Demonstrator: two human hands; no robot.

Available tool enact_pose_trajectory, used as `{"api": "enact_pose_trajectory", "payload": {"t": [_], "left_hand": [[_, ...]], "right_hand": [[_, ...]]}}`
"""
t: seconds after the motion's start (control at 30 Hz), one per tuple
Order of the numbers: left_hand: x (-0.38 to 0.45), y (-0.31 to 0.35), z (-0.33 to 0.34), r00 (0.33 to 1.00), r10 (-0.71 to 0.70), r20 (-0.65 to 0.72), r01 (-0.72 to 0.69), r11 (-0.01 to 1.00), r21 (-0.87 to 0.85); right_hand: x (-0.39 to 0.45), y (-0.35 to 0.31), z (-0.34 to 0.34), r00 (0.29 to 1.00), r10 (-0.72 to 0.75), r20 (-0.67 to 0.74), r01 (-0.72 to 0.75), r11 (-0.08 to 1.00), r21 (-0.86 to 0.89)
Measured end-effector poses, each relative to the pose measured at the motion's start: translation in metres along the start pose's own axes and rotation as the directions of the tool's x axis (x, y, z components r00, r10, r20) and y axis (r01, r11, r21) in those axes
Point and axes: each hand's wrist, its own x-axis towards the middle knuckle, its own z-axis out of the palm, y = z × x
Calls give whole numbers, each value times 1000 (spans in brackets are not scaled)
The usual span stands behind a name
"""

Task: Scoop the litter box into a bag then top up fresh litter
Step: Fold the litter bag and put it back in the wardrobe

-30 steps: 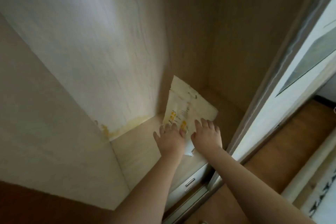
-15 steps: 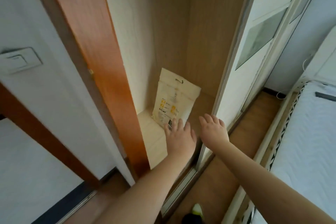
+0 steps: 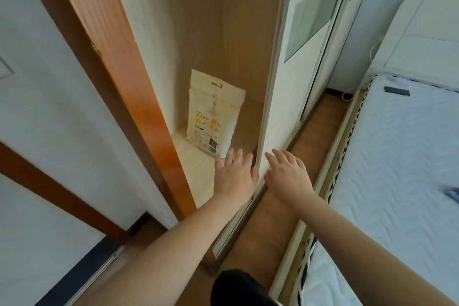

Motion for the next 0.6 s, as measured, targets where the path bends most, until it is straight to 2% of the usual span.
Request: {"api": "enact_pose_trajectory", "payload": {"t": [0.17, 0.37, 0.6], "left_hand": [[-4, 21, -2, 993, 118, -20, -118, 993, 7], [-30, 80, -12, 954, 301, -7, -298, 947, 123], [-75, 182, -9, 923, 385, -13, -384, 923, 24]], "right_hand": [[-33, 39, -11, 997, 73, -27, -72, 997, 35], [-95, 76, -25, 981, 168, -100, -166, 986, 24], [-211, 142, -29, 934, 350, -73, -353, 935, -32]]}}
